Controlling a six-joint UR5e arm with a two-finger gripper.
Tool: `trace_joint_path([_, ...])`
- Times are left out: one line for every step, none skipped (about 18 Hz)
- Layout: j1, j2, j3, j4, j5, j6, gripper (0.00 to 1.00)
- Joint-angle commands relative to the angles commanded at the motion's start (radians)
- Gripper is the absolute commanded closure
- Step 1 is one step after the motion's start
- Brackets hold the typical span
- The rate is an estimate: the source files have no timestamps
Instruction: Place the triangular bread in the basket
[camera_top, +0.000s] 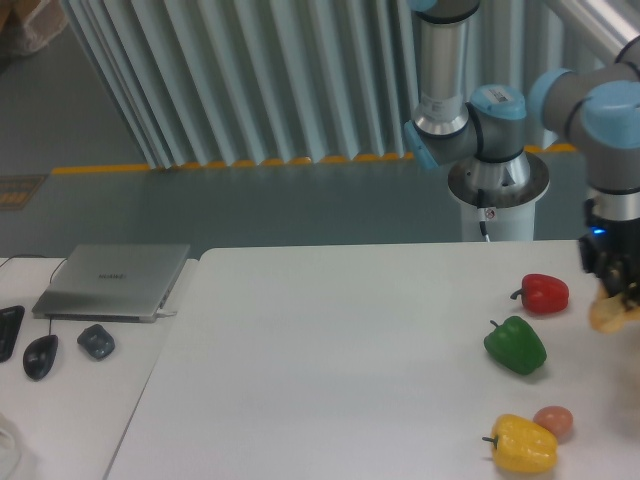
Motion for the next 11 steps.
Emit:
trace_joint_path([0.017,-0.005,0.000,0.018,-0.002,0.005,0.79])
trace_joint_path([0.037,-0.020,-0.002,0.061,0.000,0.008,0.79])
trace_joint_path([0.061,-0.032,0.002,0.096,0.000,0.008,0.79])
trace_joint_path([0.078,-0.038,0.006,0.107,-0.002,0.015,0.79])
trace_joint_path([0.094,-0.047,0.012,0.115,-0.002,0.029,0.79])
trace_joint_path([0.103,-0.055,0.018,0.120,-0.002,0.047,0.79])
trace_joint_path([0.121,-0.069,0.026,0.139,-0.002,0.069,0.79])
trace_joint_path([0.135,-0.074,0.026,0.150,-0.002,0.078,0.77])
trace_joint_path([0.146,-0.080,0.026,0.155,-0.002,0.083,0.76])
trace_joint_path([0.152,-0.097,0.028,0.176,0.000,0.084,0.76])
trace_joint_path([0.152,-0.103,0.028,0.195,0.001,0.084,0.75])
